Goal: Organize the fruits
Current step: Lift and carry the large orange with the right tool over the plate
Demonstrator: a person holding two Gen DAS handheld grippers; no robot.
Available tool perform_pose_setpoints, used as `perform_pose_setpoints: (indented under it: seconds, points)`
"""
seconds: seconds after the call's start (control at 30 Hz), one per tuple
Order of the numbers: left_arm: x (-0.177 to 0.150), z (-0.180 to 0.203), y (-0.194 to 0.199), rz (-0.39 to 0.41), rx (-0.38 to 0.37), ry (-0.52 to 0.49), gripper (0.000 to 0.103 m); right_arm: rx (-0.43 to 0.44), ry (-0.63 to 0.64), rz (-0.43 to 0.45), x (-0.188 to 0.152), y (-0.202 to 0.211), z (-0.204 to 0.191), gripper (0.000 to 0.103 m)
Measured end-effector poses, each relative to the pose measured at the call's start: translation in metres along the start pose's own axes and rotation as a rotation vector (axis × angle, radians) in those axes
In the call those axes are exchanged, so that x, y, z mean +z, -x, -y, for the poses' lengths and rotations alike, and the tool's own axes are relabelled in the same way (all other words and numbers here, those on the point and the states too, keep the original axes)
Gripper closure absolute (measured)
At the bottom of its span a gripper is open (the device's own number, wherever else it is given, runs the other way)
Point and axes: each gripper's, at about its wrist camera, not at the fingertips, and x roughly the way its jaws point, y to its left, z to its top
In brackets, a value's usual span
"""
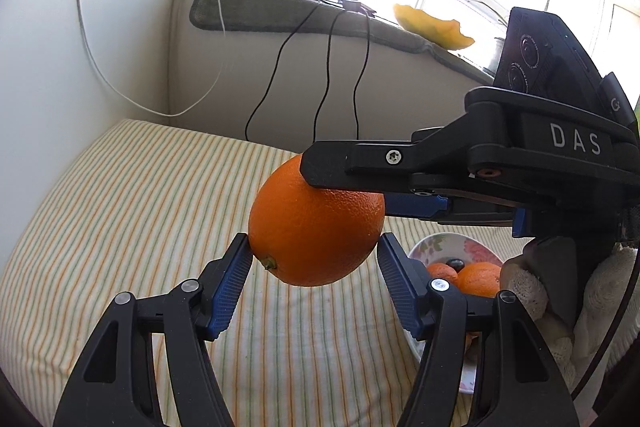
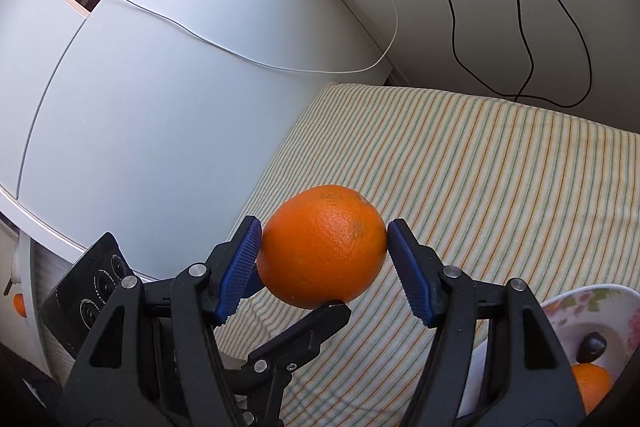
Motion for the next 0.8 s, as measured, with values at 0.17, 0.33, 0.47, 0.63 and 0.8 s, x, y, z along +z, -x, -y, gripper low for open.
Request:
perform_pose_setpoints:
  seconds: [0.17,0.33,0.47,0.63,0.8]
  points:
    - [0.002,0.021,-0.010,-0.010,-0.029,-0.033,0.039,-0.019,-0.025,0.026,-0.011,0.022,0.014,0.034]
    - [-0.002,0.042,-0.014,-0.023,-0.065,-0.053,0.039,-0.043,-0.044,0.045,-0.024,0.047,0.018,0.034]
    - [-0.004,0.058,-0.017,-0.038,-0.091,-0.073,0.039,-0.073,-0.045,0.054,-0.029,0.056,0.027,0.034]
    - [-0.002,0.078,-0.022,-0.049,-0.114,-0.103,0.039,-0.091,-0.064,0.079,-0.034,0.072,0.036,0.034]
    - [0.002,0.093,-0.033,-0.072,-0.134,-0.131,0.039,-0.102,-0.090,0.104,-0.038,0.089,0.049,0.034]
